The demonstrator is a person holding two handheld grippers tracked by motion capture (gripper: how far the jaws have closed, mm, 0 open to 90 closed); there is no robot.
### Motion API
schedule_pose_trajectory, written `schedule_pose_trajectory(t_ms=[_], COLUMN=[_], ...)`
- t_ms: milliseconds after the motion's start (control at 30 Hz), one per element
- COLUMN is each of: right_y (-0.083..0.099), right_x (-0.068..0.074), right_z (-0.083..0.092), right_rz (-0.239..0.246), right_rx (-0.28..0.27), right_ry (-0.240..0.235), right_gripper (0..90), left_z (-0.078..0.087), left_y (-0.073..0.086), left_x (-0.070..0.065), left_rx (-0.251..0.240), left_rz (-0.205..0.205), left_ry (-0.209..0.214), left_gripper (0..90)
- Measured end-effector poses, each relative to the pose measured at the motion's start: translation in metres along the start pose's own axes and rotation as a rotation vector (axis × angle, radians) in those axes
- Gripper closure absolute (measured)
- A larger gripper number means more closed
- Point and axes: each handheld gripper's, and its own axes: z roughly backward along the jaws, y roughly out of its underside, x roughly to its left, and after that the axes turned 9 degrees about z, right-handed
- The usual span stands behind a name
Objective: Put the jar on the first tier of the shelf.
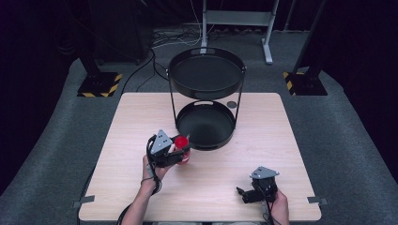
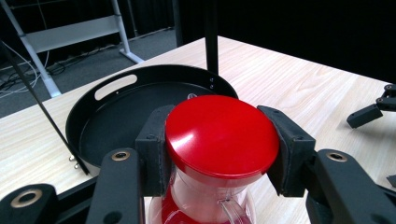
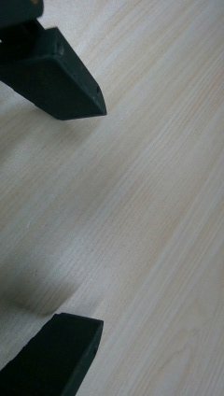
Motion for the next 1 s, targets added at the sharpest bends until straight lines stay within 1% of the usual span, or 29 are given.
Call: schedule_pose_trajectory(t_ms=[467,767,1000], right_y=[0.000,0.000,0.000], right_x=[0.000,0.000,0.000], right_z=[0.000,0.000,0.000], right_rz=[0.002,0.005,0.005], right_rx=[-0.001,-0.001,-0.001], right_ry=[0.002,-0.001,-0.001], right_gripper=[0.0,0.0,0.0], left_z=[-0.014,-0.024,-0.028], left_y=[-0.009,-0.014,-0.020], left_x=[0.004,0.008,0.009], left_rx=[-0.002,-0.003,-0.012], left_rz=[-0.011,-0.014,-0.018], left_ry=[-0.007,-0.020,-0.032], left_gripper=[48.2,48.2,48.2])
